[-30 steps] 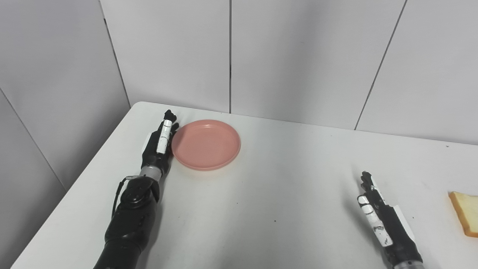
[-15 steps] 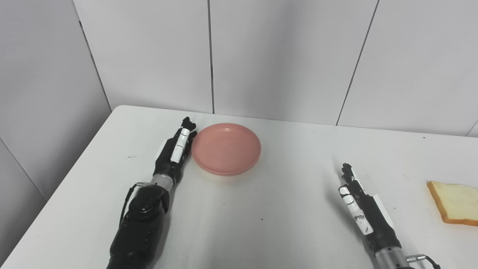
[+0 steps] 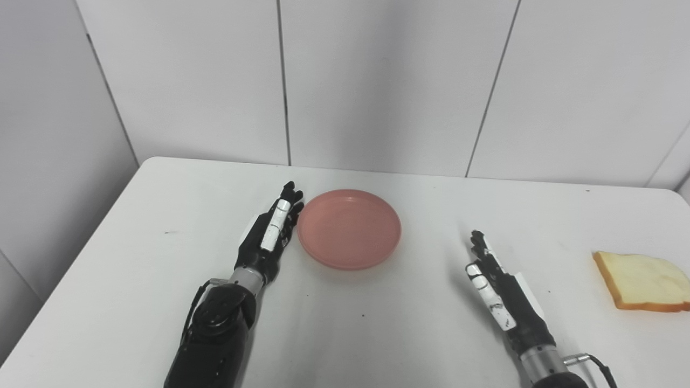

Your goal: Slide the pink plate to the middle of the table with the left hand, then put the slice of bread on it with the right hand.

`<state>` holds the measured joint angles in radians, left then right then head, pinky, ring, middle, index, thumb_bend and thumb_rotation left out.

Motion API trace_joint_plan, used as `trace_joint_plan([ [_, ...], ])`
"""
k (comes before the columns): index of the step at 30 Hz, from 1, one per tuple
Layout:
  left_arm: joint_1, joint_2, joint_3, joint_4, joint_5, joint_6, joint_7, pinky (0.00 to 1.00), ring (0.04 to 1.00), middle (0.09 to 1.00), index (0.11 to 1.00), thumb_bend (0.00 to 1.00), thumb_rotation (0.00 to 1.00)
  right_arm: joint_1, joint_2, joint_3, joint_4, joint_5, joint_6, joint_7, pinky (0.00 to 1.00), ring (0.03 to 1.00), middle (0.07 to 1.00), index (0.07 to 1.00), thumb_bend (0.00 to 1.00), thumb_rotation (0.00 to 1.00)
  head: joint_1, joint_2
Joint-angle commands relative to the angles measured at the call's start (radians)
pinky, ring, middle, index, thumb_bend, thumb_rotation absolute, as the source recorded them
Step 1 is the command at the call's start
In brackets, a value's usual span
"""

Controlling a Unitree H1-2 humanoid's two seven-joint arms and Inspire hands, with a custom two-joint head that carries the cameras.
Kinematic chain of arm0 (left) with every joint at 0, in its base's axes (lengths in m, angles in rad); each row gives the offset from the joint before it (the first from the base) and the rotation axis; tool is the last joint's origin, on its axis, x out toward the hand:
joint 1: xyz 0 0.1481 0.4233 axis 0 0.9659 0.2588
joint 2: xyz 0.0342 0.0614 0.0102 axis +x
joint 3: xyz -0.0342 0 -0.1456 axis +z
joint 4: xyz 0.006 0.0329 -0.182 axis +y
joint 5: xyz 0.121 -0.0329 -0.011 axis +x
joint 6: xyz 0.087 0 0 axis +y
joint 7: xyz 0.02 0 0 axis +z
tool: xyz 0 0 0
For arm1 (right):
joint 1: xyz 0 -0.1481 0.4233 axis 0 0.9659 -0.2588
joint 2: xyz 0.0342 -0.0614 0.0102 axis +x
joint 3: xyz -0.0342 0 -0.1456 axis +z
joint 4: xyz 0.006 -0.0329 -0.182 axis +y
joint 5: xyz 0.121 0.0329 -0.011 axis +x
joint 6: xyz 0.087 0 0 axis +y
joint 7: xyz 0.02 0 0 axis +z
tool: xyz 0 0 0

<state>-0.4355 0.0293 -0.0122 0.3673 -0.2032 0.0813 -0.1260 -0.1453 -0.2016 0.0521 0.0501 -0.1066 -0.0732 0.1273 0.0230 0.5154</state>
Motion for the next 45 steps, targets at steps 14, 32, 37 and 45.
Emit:
trace_joint_plan([
  [14, 0.030, -0.011, -0.089, -0.033, -0.016, 0.063, -0.111, 1.00, 1.000, 1.000, 1.000, 0.81, 0.97, 0.013, 0.027, 0.027, -0.014, -0.032, 0.014, -0.010, 0.94, 0.984, 1.000, 1.000, 0.62, 1.00, -0.037, 0.024],
  [32, 0.046, -0.018, -0.094, 0.005, -0.024, 0.091, -0.118, 1.00, 1.000, 1.000, 1.000, 0.81, 0.95, 0.014, 0.029, 0.026, -0.010, -0.022, 0.007, -0.009, 0.94, 0.986, 1.000, 1.000, 0.64, 1.00, -0.049, 0.034],
  [37, 0.045, -0.013, -0.101, 0.016, -0.012, 0.084, -0.118, 1.00, 1.000, 1.000, 1.000, 0.83, 0.95, 0.016, 0.031, 0.024, -0.018, -0.020, 0.018, -0.009, 0.95, 0.987, 1.000, 1.000, 0.64, 1.00, -0.050, 0.034],
  [45, 0.051, -0.008, -0.107, 0.010, -0.006, 0.092, -0.123, 1.00, 1.000, 1.000, 1.000, 0.80, 0.97, 0.017, 0.034, 0.014, -0.023, -0.012, 0.020, -0.014, 0.95, 0.989, 1.000, 1.000, 0.66, 0.99, -0.064, 0.034],
])
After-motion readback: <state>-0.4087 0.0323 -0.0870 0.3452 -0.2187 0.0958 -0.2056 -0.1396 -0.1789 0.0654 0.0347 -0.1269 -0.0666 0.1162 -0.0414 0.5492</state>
